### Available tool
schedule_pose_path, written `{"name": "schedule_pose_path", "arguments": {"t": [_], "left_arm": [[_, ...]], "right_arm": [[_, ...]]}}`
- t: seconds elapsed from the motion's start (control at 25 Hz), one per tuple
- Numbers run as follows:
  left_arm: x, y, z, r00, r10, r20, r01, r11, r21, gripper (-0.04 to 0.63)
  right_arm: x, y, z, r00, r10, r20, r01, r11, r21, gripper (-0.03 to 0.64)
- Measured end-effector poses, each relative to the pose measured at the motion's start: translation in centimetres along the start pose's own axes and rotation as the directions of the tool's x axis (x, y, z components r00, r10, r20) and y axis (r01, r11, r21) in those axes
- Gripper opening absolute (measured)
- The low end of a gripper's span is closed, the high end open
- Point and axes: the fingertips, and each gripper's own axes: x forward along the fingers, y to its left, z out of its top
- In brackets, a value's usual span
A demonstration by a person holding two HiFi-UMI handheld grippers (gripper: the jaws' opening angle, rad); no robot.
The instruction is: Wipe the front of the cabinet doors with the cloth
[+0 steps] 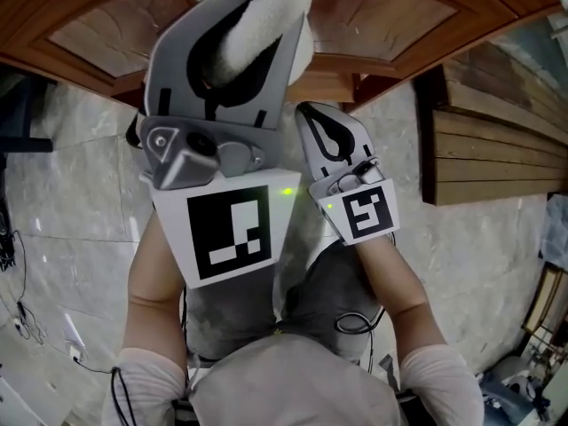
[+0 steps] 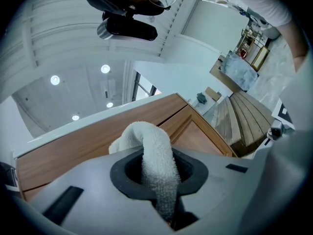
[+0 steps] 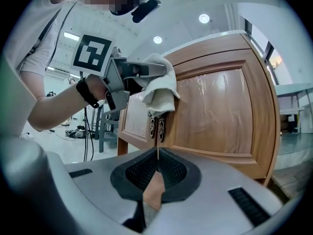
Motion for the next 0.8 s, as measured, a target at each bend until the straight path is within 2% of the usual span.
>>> {"name": "schedule_pose_path", "arguments": {"t": [0.28,0.8], "left_arm": [[1.7,-1.5,1.8,1.0,-0.011,0.003,0.011,1.0,0.029,0.072],[4.2,-4.6,4.8,1.0,-0.016,0.017,0.015,1.0,0.021,0.072]], "right_arm": [[-2.2,-0.8,-0.7,1.0,-0.01,0.015,0.01,1.0,0.003,0.038],[-5.8,-2.7,-0.8,1.0,-0.024,0.003,0.024,1.0,0.007,0.038]]}}
